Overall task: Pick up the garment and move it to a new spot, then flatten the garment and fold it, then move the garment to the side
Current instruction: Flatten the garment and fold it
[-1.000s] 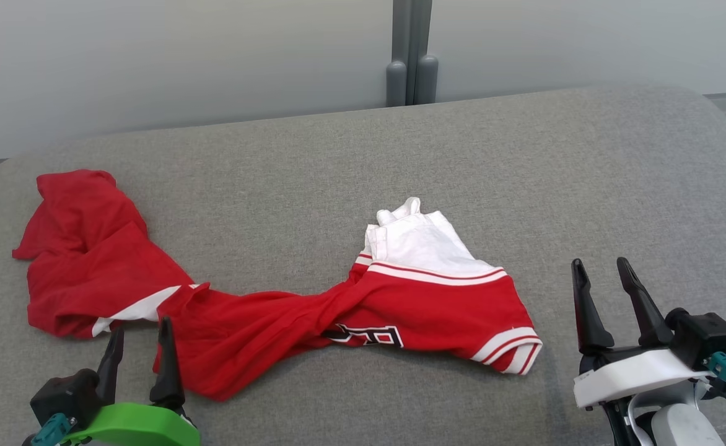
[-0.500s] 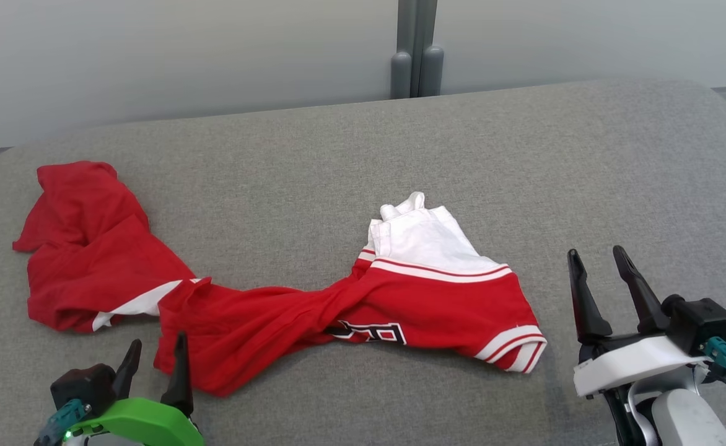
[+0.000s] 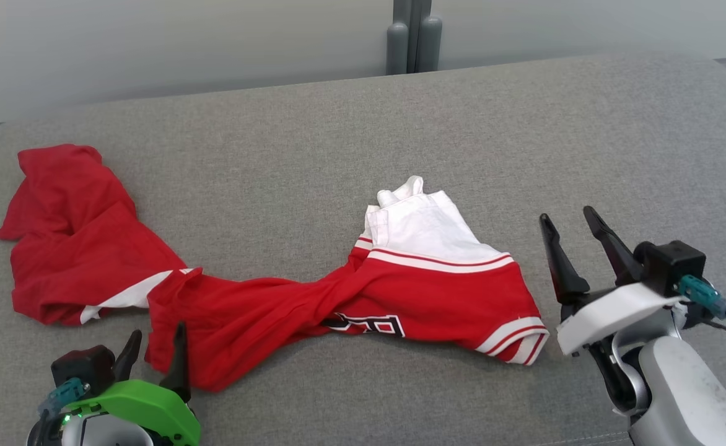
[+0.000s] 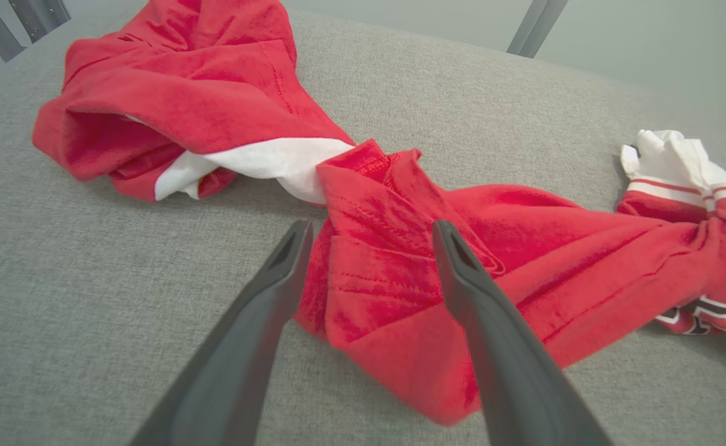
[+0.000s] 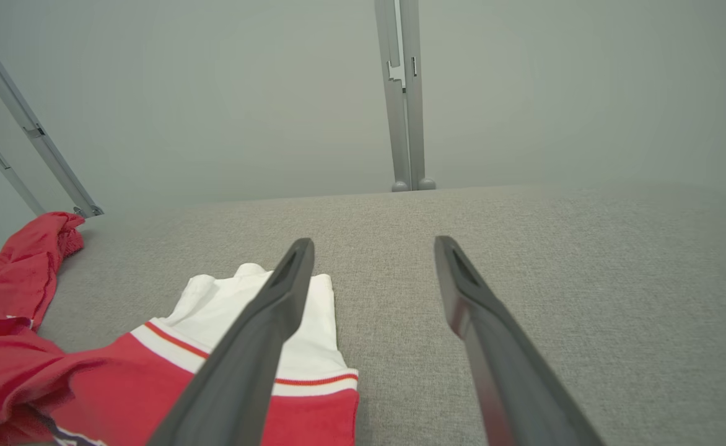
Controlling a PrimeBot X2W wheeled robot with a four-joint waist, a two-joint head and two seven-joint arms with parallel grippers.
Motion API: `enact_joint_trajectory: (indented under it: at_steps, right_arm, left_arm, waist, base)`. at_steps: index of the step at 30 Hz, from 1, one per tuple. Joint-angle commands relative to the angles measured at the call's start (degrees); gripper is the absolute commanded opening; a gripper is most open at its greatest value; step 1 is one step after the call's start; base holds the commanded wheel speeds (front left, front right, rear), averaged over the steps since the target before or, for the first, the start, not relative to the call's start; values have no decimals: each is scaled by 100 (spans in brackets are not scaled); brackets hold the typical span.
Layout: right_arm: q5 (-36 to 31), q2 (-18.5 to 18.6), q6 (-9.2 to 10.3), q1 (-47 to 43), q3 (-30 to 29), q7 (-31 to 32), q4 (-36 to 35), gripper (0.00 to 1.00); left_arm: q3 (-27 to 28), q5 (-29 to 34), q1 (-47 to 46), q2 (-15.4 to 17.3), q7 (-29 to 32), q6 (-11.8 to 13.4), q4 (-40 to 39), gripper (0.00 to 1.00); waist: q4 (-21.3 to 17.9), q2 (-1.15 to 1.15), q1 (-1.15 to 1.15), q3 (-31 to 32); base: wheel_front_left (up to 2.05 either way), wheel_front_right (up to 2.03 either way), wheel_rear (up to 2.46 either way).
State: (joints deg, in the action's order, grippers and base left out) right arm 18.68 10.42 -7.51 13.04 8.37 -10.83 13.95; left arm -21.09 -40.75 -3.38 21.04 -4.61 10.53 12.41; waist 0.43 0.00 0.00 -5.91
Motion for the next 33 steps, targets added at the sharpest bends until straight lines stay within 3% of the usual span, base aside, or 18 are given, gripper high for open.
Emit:
enact_joint_trajectory:
  at_steps: [1,10,27,33]
  right_arm:
    - [158,95,4,248,108,149,112,100]
    - [874,470,3,1081,806,807,682,100]
    - [1772,721,3,2166,1848,948,1693,100]
    - [2266,728,3,2613,2103,1109,2192,100]
  left_arm:
    - [6,-67,-139,67,34,-46,19,100]
    - [7,-197,-286,74,216,-136,77,100]
    - [-28,-369,-520,56,294,-332,96,99]
    - [-89,-356,-586,6,320,-350,24,88]
  waist:
    - [29,0,0,-110]
    - [171,0,0,-313]
    - [281,0,0,-667]
    - [388,0,0,-761]
  base:
    - [0,0,0]
    - [0,0,0]
    - [0,0,0]
    - [0,0,0]
